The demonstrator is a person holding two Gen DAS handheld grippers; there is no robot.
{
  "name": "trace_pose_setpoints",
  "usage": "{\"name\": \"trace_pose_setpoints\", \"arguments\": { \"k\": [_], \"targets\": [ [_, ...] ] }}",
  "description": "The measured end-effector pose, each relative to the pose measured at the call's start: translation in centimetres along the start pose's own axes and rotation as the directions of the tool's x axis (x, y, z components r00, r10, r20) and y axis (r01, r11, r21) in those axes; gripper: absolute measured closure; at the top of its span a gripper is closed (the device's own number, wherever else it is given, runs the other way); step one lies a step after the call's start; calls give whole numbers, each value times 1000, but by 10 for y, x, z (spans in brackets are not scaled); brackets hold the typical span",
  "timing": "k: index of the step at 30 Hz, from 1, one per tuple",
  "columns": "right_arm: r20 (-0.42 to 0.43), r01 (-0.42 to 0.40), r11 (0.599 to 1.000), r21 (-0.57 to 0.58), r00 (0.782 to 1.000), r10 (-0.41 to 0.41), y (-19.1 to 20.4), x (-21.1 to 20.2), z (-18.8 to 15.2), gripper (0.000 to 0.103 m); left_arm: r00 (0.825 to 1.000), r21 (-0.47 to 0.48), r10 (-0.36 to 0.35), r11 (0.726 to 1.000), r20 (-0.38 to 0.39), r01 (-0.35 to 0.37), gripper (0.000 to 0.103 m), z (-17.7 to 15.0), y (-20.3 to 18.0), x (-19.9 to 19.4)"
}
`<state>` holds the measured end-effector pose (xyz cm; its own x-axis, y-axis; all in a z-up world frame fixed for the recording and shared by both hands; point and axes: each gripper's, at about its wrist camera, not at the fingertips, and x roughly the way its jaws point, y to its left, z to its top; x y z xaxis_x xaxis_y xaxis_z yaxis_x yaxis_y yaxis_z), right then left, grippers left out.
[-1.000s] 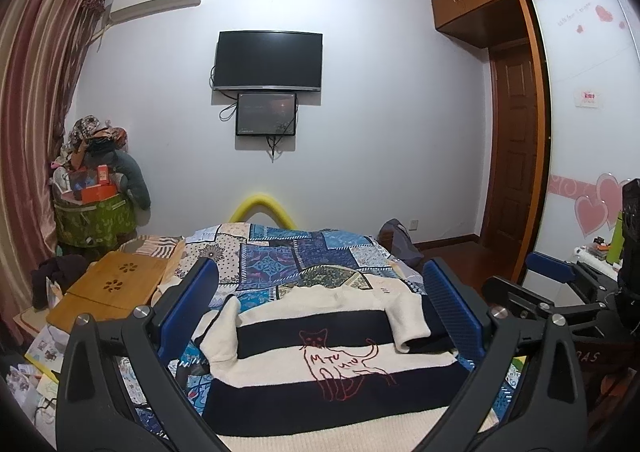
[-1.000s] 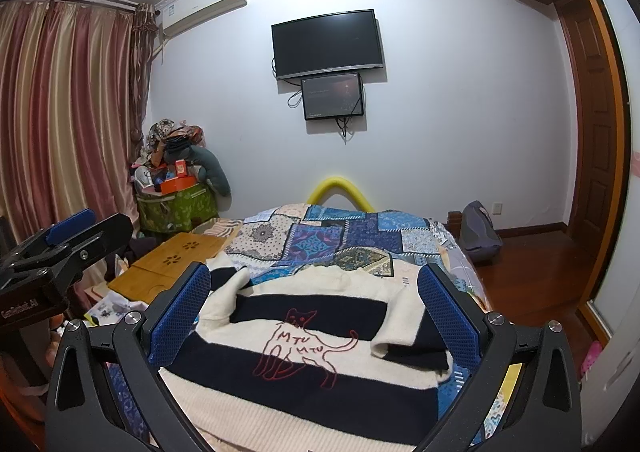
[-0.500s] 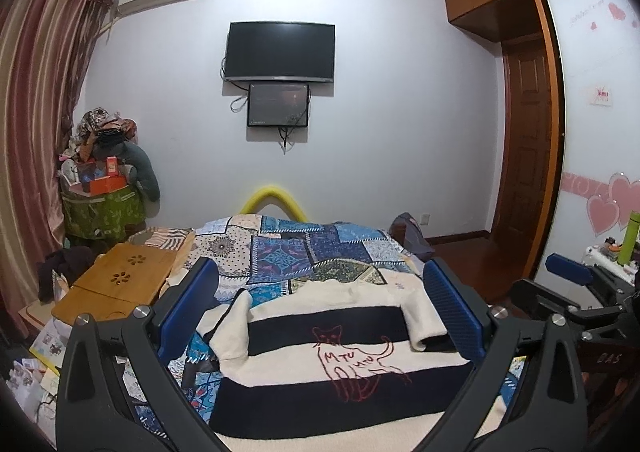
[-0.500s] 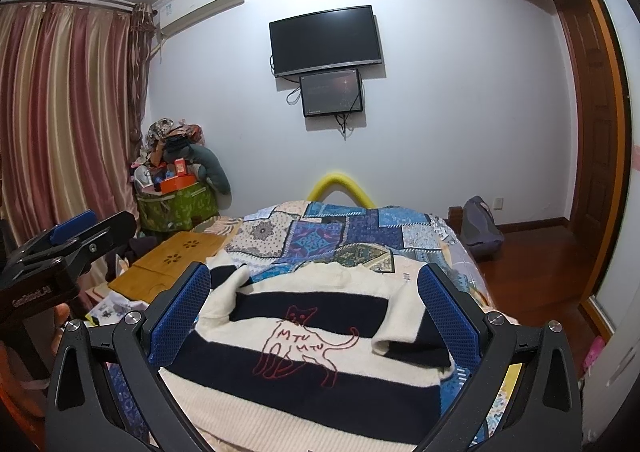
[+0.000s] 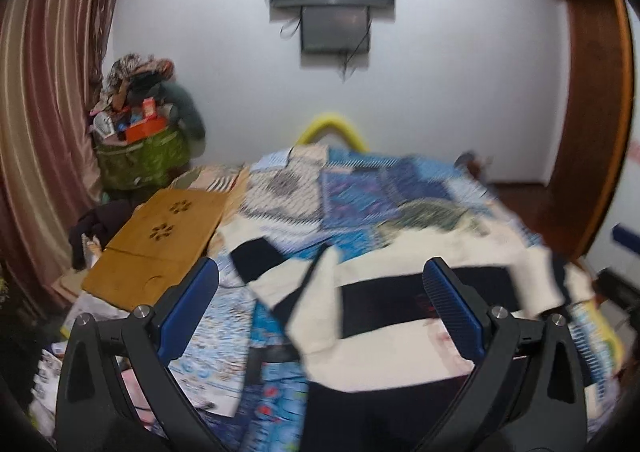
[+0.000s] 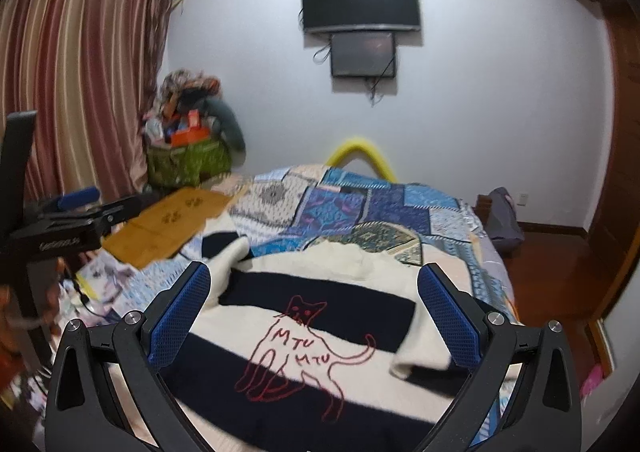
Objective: Fold small clothes
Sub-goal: 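Lower the left gripper onto the sweater edge and close on it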
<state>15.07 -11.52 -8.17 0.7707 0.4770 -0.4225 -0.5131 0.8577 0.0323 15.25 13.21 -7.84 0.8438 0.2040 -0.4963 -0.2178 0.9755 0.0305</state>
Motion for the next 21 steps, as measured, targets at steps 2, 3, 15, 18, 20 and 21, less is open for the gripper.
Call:
{"name": "trace_pose_setpoints", "arguments": {
  "k": [2,3,15,18,20,21],
  "targets": [
    [-34,-4,1000,-18,999,4,0,24,-1,0,996,-6,35,999,-86,-35,0,-4,21,44],
    [-51,-12,1000,-24,999,11,0,35,0,0,994,-12,35,999,-102,-37,0,-7,24,53],
    [-269,-128,992,5,955,125,-6,168,2,0,874,-292,-35,948,-484,-124,4,-62,109,234],
    [-319,-128,992,-1,940,121,-6,197,-4,0,857,-315,-57,941,-512,-126,8,-64,114,263],
    [-354,-131,991,5,927,125,-8,214,-9,1,843,-313,-52,939,-536,-141,14,-64,117,285],
    [-367,-135,991,9,921,129,-8,220,-11,1,836,-321,-58,936,-545,-144,20,-65,121,296]
  ]
}}
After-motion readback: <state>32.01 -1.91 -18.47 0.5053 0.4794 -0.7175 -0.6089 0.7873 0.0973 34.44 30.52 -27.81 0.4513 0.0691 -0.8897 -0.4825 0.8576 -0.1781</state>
